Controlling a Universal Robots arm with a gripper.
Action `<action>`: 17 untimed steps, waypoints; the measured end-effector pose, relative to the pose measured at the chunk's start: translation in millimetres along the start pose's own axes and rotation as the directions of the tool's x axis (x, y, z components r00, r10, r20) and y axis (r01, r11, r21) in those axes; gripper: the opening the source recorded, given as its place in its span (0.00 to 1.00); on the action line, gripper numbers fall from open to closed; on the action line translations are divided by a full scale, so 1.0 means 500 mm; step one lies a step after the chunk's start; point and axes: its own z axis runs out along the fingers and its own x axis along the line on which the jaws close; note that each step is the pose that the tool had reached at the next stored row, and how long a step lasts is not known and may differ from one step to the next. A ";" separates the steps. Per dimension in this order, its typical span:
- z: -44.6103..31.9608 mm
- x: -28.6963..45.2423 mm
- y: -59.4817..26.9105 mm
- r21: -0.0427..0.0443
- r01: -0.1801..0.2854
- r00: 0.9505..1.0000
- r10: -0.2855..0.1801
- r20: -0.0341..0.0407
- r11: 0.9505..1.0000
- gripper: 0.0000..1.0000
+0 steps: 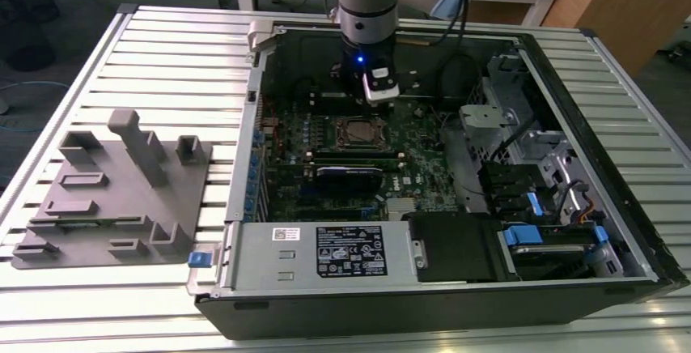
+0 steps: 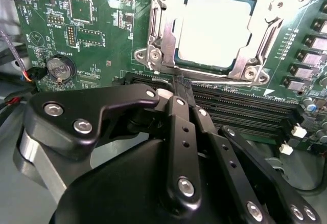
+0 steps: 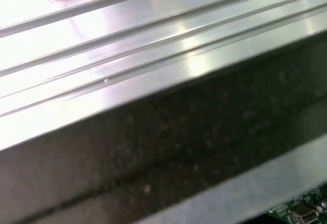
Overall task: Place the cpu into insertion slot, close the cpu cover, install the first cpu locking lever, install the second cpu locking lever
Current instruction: 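Install the first cpu locking lever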
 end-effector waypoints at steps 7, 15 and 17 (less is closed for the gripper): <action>0.000 0.001 0.002 0.005 -0.049 0.999 0.049 0.007 0.999 0.10; 0.001 0.006 0.009 0.007 -0.073 0.997 0.073 0.011 0.997 0.10; 0.002 0.008 0.011 0.007 -0.076 0.997 0.076 0.011 0.997 0.10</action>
